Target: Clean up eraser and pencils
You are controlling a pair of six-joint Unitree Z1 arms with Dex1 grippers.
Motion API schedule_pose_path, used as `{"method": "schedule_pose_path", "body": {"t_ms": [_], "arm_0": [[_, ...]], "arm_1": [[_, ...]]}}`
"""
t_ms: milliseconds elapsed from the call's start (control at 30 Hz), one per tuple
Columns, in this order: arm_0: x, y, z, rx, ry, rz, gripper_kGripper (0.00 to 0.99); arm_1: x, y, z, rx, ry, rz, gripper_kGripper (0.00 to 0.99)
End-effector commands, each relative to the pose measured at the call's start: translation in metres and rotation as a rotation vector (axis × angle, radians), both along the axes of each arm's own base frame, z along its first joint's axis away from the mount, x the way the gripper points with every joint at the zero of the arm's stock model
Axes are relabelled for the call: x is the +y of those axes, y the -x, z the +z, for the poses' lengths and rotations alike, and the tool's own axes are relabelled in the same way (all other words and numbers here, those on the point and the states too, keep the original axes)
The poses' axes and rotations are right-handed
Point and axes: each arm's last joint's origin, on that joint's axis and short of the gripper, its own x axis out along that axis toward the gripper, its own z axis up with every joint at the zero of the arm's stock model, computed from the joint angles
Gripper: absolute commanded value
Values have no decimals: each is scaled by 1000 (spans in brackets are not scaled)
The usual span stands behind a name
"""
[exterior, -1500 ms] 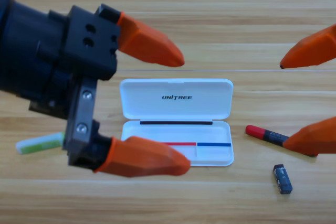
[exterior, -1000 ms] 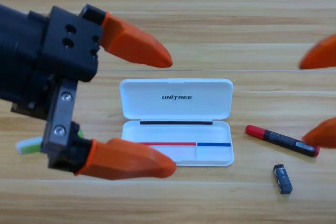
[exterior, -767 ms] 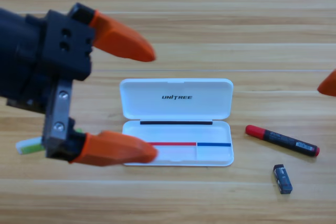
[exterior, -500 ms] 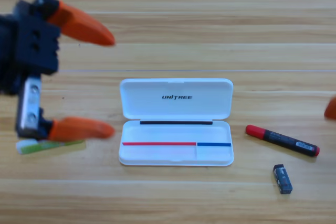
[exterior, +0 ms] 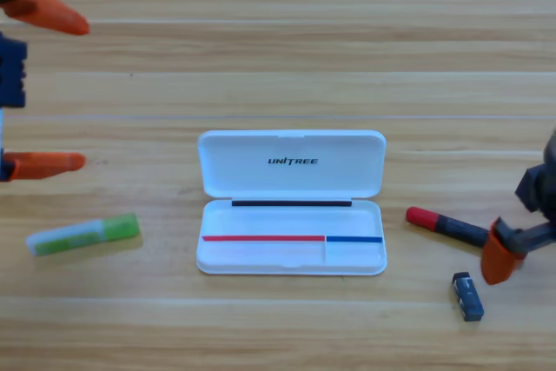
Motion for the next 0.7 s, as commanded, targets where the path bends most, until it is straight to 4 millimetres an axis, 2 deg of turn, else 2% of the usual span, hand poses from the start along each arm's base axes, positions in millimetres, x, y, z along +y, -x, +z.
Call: {"method": "schedule_pose_path", "body": {"t_ms": [33, 233, 300, 400, 533, 700], "arm_0": [[20, -4, -28, -18, -99, 58, 957], [39, -2, -48, -29, -149, 81, 959], [42, -5, -46, -17, -134, 80, 959], [43, -12, -36, 4, -83, 90, 962], [38, -29, -29, 60, -36, 115, 965], [31, -65, -29, 222, -30, 168, 965]], "arm_1": [[30, -4, -30, 61, -8, -15, 953], [44, -16, -54, 90, 26, -64, 922], [47, -18, -62, 96, 34, -73, 920], [52, -21, -71, 101, 40, -73, 864], [57, -22, -80, 121, 41, -104, 862], [59, -22, -91, 144, 59, -124, 810]]}}
